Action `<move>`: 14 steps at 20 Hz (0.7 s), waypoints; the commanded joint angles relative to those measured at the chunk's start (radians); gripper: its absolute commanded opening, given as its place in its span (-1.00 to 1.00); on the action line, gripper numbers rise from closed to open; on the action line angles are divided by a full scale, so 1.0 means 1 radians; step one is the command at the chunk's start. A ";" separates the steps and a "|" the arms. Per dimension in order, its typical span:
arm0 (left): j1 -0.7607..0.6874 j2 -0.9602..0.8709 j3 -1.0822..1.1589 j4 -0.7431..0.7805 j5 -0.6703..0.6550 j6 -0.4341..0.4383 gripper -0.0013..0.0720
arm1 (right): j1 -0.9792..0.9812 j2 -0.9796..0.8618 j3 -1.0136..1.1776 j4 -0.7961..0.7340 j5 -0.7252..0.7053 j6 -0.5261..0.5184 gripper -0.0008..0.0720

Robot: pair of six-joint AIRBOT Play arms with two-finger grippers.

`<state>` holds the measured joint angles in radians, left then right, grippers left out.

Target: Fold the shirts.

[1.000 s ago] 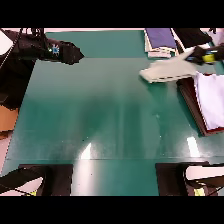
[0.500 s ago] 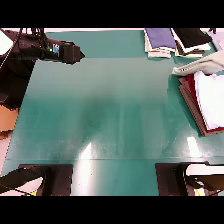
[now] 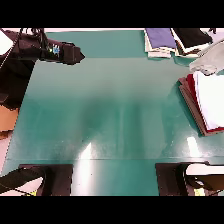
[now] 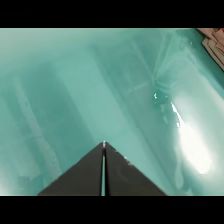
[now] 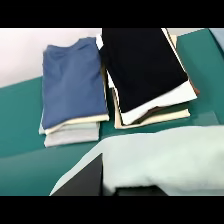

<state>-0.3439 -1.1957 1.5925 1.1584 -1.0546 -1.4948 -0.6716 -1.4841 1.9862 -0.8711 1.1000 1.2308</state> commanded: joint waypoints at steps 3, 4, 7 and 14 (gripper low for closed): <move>0.000 0.000 0.000 0.001 -0.040 0.004 -0.90 | -0.011 0.077 -0.081 -0.181 0.100 -0.002 -0.93; 0.000 0.000 0.000 0.001 -0.039 0.004 -0.90 | -0.020 0.108 -0.133 -0.219 0.108 -0.002 -0.93; 0.000 0.000 0.000 0.001 -0.038 0.009 -0.90 | -0.054 0.215 -0.318 -0.298 0.150 -0.002 -0.93; 0.000 0.000 0.000 0.002 -0.039 0.011 -0.90 | -0.174 0.494 -0.833 -0.448 0.206 -0.002 -0.89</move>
<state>-0.3439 -1.1954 1.5925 1.1599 -1.0924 -1.4845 -0.7990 -1.0904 1.3407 -1.2510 1.2808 1.2285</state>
